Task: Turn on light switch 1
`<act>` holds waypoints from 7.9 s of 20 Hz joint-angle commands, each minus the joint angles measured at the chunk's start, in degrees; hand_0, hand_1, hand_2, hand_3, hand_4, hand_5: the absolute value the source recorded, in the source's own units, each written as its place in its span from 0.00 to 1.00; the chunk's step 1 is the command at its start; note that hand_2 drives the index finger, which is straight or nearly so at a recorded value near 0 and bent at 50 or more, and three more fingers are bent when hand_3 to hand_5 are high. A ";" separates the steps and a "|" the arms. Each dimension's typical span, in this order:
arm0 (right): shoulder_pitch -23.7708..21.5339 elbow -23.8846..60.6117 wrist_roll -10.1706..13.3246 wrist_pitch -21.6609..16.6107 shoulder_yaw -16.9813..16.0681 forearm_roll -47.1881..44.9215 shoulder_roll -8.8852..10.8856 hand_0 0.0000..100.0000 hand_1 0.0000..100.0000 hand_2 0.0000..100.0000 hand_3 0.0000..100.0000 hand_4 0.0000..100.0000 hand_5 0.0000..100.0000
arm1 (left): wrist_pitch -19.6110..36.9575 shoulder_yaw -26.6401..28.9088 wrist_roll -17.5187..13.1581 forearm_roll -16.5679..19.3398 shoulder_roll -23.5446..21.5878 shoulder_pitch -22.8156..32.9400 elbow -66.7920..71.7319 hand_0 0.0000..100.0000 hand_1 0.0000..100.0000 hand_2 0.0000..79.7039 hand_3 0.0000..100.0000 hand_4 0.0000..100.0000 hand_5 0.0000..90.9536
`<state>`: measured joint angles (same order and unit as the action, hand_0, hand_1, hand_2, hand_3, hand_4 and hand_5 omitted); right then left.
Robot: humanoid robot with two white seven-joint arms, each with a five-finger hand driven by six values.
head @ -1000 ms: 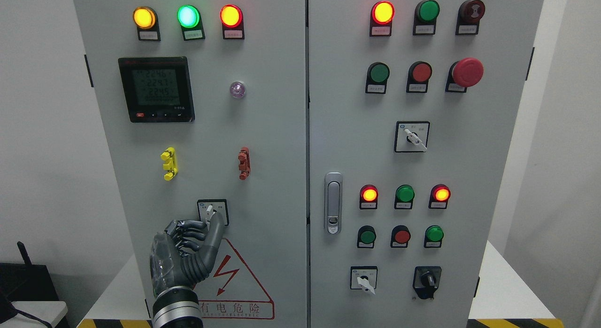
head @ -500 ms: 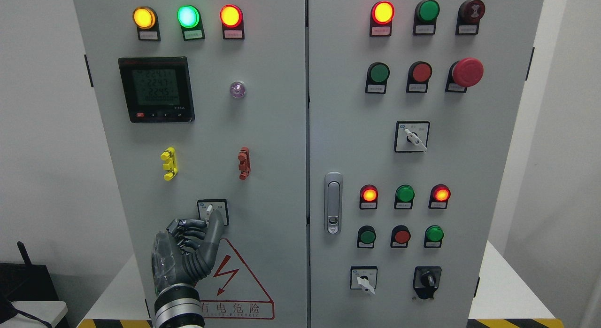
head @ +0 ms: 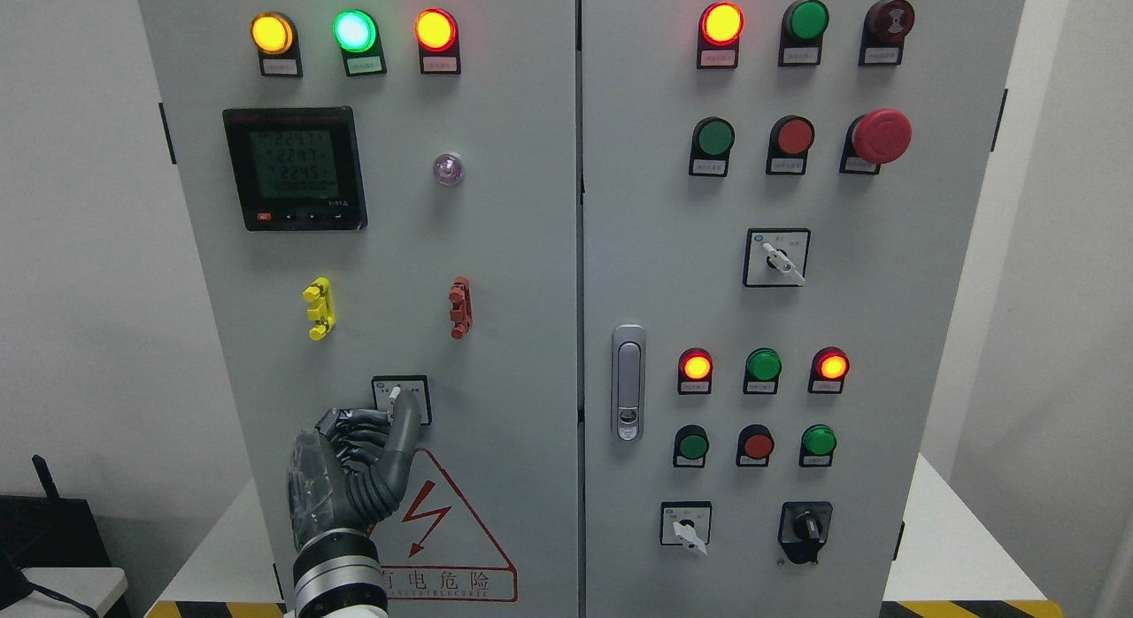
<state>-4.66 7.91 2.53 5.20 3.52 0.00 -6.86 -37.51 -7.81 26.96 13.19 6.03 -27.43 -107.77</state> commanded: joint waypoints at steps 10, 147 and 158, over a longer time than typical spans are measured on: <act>0.00 0.00 0.02 -0.02 0.00 -0.97 0.00 0.12 0.39 0.00 0.00 0.00 0.00 | -1.08 -0.10 0.03 0.00 0.04 -0.26 0.46 0.20 0.43 0.70 0.75 0.82 0.89; 0.00 0.00 0.02 -0.02 0.00 -0.97 0.00 0.12 0.39 0.00 0.00 0.00 0.00 | 1.12 -0.98 -0.59 -0.88 0.13 2.03 0.11 0.25 0.15 0.76 0.79 0.84 0.92; 0.00 0.00 0.02 -0.02 0.00 -0.97 0.00 0.12 0.39 0.00 0.00 0.00 0.00 | 11.04 -0.36 -0.85 -0.62 -0.31 9.49 -2.44 0.25 0.19 0.79 0.81 0.85 0.93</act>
<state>-4.66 7.91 2.53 5.20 3.51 0.00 -6.85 -29.78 -8.71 26.09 12.44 6.09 -21.88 -108.50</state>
